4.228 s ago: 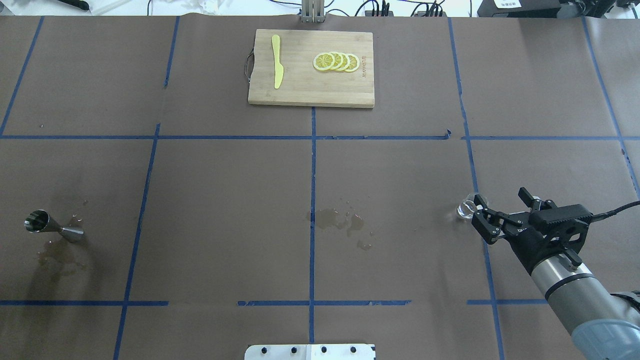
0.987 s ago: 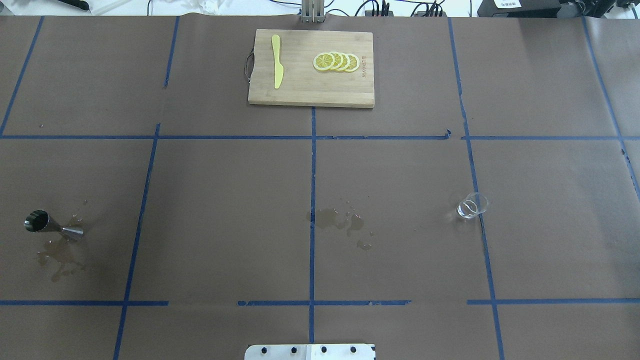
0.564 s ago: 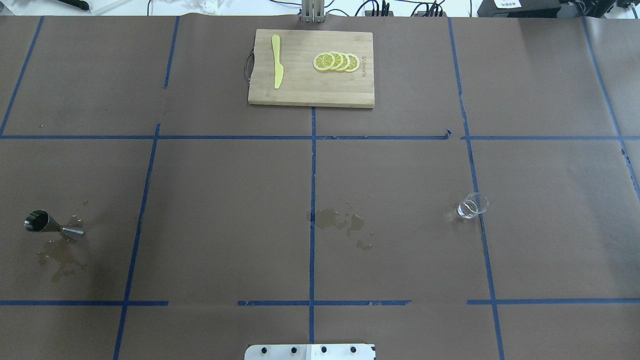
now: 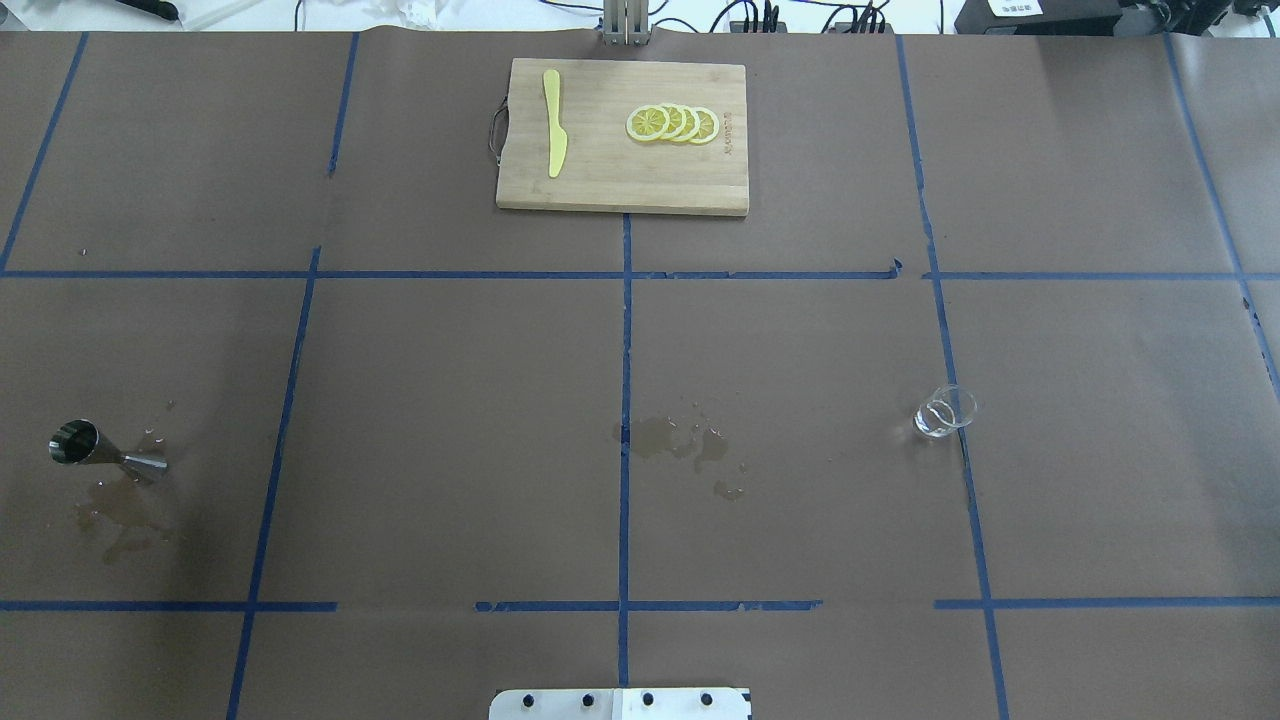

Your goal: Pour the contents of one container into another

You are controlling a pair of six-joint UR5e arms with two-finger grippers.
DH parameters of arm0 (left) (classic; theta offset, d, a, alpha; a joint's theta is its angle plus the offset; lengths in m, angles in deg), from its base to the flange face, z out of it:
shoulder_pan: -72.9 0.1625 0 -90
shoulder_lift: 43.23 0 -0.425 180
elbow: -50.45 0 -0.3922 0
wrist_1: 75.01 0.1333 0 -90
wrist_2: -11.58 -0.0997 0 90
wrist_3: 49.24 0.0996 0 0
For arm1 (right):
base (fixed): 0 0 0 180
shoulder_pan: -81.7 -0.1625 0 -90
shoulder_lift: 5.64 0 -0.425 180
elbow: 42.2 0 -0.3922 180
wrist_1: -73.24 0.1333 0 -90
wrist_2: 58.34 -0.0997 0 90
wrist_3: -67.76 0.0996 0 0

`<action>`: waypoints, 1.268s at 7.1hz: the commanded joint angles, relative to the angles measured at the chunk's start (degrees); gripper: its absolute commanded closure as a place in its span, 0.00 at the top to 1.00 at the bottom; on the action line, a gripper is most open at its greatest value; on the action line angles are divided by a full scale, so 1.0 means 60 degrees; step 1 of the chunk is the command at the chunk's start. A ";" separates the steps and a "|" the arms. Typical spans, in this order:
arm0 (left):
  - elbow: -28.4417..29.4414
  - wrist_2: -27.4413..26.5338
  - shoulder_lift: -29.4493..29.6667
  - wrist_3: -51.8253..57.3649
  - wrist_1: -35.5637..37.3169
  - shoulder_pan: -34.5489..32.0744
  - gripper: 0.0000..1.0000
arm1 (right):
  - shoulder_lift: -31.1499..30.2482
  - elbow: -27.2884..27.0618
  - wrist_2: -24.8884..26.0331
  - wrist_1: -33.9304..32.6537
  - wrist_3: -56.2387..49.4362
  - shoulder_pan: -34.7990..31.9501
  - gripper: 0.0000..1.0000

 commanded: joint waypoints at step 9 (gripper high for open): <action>0.0315 -0.1373 0.0472 0.0061 -0.0133 0.0093 1.00 | -0.0310 0.0056 -0.0072 0.0269 0.0429 0.0003 1.00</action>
